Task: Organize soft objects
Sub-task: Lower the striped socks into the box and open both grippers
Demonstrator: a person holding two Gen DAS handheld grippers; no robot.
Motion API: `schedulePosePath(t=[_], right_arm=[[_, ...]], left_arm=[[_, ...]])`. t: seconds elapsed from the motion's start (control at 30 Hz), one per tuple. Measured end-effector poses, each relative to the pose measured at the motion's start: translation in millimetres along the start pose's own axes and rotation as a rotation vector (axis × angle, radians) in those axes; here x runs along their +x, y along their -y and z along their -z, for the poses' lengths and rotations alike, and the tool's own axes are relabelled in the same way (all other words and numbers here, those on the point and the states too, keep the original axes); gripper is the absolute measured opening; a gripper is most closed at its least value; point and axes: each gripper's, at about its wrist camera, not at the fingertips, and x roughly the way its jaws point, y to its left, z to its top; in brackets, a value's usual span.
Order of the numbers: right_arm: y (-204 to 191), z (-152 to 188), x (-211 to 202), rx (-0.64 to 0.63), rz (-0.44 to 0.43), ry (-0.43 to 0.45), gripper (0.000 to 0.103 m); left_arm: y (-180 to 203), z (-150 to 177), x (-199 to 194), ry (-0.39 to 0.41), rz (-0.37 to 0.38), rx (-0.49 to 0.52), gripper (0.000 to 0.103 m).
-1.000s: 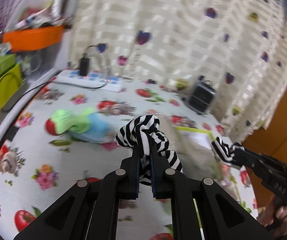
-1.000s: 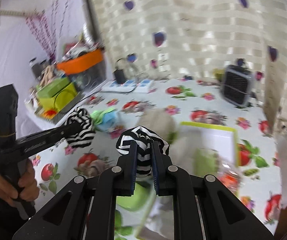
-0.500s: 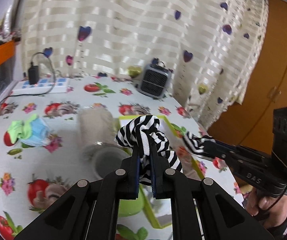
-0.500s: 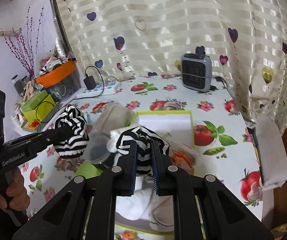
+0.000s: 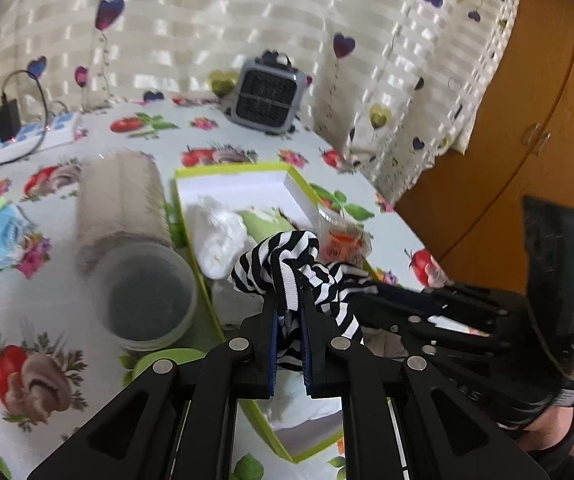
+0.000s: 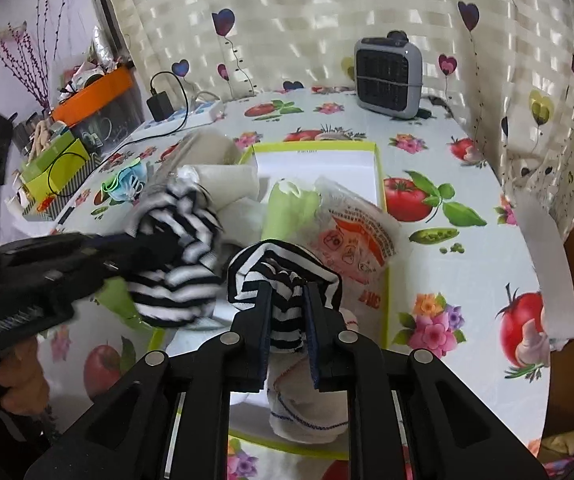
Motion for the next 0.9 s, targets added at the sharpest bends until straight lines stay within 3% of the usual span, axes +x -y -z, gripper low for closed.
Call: schedulePosePath(t=[0.17, 0.23, 0.3, 0.37, 0.57, 0.9], right_arm=[[-1.9, 2.9, -8.7, -0.042, 0.033, 0.004, 0.024], [-2.1, 3.0, -11.9, -0.042, 0.031, 0.011, 0.025], [-2.7, 4.3, -16.0, -0.048, 0.03, 0.018, 0.041], [-4.2, 4.9, -19.9, -0.058, 0.029, 0.028, 0.046], [-5.3, 2.5, -34.8, -0.054, 0.031, 0.074, 0.046], [-3.9, 3.3, -47.3, -0.033, 0.033, 0.11, 0.046]], left_arm=[[4.2, -0.6, 14.7, -0.024, 0.013, 0.014, 0.009], [6.2, -2.2, 16.3, -0.019, 0.019, 0.026, 0.014], [6.7, -2.4, 23.6, -0.041, 0.008, 0.035, 0.018], [5.7, -0.3, 26.1, -0.06, 0.002, 0.026, 0.022], [15.0, 1.8, 7.2, -0.012, -0.001, 0.065, 0.03], [14.4, 3.7, -15.2, 0.028, -0.029, 0.049, 0.031]])
